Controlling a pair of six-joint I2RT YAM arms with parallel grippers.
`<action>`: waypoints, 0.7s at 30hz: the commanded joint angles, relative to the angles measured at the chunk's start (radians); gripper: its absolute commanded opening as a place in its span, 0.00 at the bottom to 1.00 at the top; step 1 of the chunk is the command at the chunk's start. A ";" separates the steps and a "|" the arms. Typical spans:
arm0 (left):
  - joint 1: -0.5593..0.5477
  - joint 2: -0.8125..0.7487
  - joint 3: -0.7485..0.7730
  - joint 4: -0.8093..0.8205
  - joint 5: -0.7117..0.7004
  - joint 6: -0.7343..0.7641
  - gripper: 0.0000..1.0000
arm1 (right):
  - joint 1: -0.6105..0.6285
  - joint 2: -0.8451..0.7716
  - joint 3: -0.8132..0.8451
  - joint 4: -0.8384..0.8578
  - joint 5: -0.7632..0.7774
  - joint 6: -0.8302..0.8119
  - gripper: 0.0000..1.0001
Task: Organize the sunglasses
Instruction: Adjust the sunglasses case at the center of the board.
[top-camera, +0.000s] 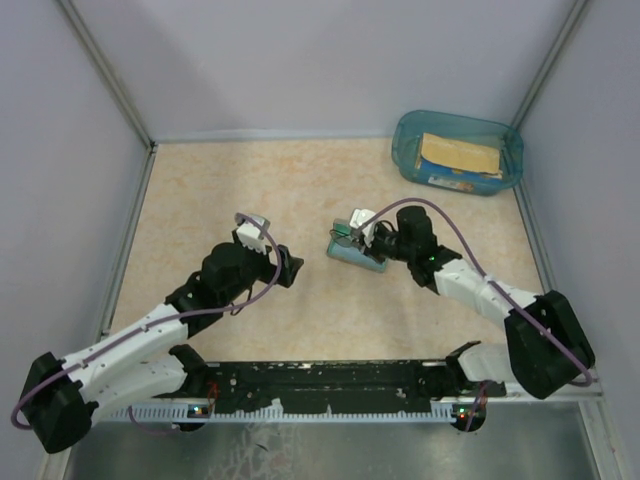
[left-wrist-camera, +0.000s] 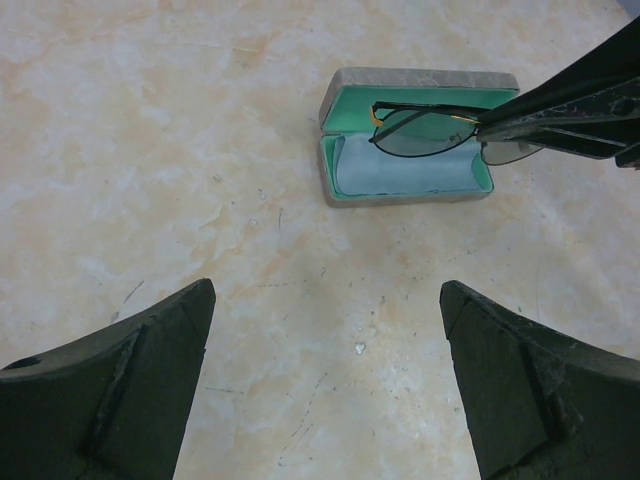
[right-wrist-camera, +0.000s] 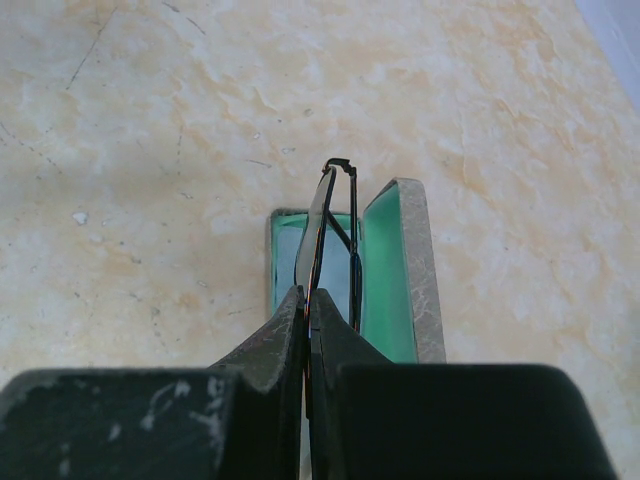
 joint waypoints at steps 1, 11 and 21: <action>0.001 0.005 -0.009 0.093 0.022 0.013 1.00 | -0.031 0.042 0.029 0.105 -0.077 -0.040 0.00; 0.001 0.095 0.014 0.138 0.061 0.034 1.00 | -0.069 0.079 0.023 0.128 -0.111 -0.040 0.00; -0.001 0.294 0.071 0.095 -0.029 0.008 1.00 | -0.069 0.033 -0.002 0.165 -0.103 0.027 0.00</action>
